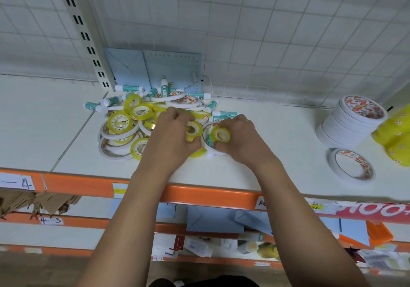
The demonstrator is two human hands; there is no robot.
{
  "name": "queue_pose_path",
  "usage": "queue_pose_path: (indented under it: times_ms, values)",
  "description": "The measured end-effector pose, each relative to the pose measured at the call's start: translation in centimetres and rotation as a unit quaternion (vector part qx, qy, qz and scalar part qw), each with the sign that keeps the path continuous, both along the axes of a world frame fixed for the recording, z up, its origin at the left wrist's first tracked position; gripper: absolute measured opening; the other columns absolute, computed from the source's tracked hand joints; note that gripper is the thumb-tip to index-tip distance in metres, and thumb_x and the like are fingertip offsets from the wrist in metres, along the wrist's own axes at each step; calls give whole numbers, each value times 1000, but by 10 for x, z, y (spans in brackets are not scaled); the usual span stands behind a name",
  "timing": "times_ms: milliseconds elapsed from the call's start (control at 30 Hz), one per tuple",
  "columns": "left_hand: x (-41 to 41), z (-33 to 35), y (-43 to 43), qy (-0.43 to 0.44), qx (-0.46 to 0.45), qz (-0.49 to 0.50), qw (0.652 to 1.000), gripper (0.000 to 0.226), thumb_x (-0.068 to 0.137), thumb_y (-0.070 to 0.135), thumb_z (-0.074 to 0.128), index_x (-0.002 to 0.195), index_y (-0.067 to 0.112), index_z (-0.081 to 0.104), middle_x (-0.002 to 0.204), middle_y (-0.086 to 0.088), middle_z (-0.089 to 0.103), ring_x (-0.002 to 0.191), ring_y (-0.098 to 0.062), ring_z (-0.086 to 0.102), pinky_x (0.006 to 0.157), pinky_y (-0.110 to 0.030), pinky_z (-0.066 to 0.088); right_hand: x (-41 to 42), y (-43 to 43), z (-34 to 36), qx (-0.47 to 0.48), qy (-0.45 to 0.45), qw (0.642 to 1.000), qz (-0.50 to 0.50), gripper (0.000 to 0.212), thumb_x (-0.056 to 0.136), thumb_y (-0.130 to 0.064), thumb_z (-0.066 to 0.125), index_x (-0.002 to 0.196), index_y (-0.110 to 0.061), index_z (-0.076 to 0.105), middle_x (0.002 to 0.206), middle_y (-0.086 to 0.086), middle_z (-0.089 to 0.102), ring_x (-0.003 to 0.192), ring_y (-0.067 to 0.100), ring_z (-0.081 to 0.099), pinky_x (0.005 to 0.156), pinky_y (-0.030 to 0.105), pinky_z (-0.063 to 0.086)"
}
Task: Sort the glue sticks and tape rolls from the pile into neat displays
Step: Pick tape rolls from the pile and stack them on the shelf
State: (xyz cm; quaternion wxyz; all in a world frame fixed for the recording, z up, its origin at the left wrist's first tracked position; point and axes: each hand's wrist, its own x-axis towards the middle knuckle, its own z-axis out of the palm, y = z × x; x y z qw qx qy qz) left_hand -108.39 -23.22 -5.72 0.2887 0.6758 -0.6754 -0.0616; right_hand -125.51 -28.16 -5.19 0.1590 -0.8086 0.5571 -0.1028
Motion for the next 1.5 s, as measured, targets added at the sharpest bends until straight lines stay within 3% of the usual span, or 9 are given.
queue_pose_path:
  times_ms: [167, 400, 500, 600, 800, 967, 1167, 1367, 1500]
  values:
    - [-3, -3, 3, 11, 4, -21, 1000, 49, 79, 31, 72, 125, 18, 58, 118, -3, 49, 119, -22, 44, 92, -29, 39, 0, 8, -4, 6, -25, 999, -19, 58, 73, -40, 76, 119, -11, 57, 120, 10, 47, 108, 29, 44, 94, 36, 41]
    - [-21, -2, -1, 47, -3, -41, 998, 46, 76, 33, 72, 118, 19, 59, 115, -2, 47, 114, -20, 46, 86, -26, 37, -23, 23, 3, -39, -183, 981, -42, 36, 79, -16, 71, 111, -13, 54, 109, 5, 55, 93, 16, 51, 81, 27, 45]
    - [-41, -2, -6, 50, 8, -46, 998, 46, 73, 34, 71, 115, 18, 59, 114, -2, 47, 112, -20, 45, 80, -25, 34, -41, 24, 3, -41, -142, 988, -41, 51, 82, -25, 73, 128, -15, 53, 119, 7, 51, 106, 20, 52, 92, 31, 46]
    - [-50, -3, -8, 30, 26, -33, 999, 48, 71, 35, 72, 113, 16, 60, 115, -6, 48, 114, -24, 44, 81, -27, 34, -43, 21, 1, -28, -113, 993, -17, 48, 85, -28, 70, 129, -16, 58, 127, 8, 50, 116, 27, 50, 100, 38, 43]
    - [-43, 0, 5, 23, 18, 20, 999, 48, 71, 29, 75, 113, 11, 62, 112, -11, 50, 109, -30, 49, 85, -33, 40, -28, 18, -8, -33, -84, 995, 31, 45, 87, -30, 68, 128, -14, 60, 124, 10, 53, 112, 30, 51, 99, 40, 41]
    - [-34, 1, 19, 30, 14, 40, 999, 49, 73, 29, 76, 116, 10, 61, 113, -10, 50, 111, -28, 49, 85, -34, 43, -14, 12, -17, -42, -1, 998, 42, 47, 84, -46, 69, 124, -22, 62, 118, 7, 53, 108, 26, 48, 93, 30, 36]
    - [-26, -2, 29, 33, 7, 26, 999, 46, 75, 31, 76, 115, 12, 60, 114, -7, 49, 109, -26, 51, 82, -34, 45, -8, 11, -14, -33, 8, 999, 41, 51, 80, -43, 73, 126, -23, 60, 118, 11, 55, 112, 25, 46, 93, 32, 35]
    - [-17, -1, 30, 44, 0, 9, 999, 46, 76, 33, 77, 114, 14, 59, 115, -5, 48, 109, -23, 50, 77, -31, 42, -7, 20, -10, -21, -23, 999, 16, 55, 77, -36, 77, 127, -21, 59, 124, 9, 45, 110, 29, 44, 94, 30, 35]
    - [-12, -1, 31, 51, -3, 4, 999, 45, 75, 33, 76, 113, 15, 59, 112, -4, 47, 107, -23, 50, 72, -28, 34, -4, 25, -9, -41, -52, 997, 34, 36, 80, -24, 74, 113, -13, 64, 119, 10, 52, 108, 30, 48, 92, 29, 36]
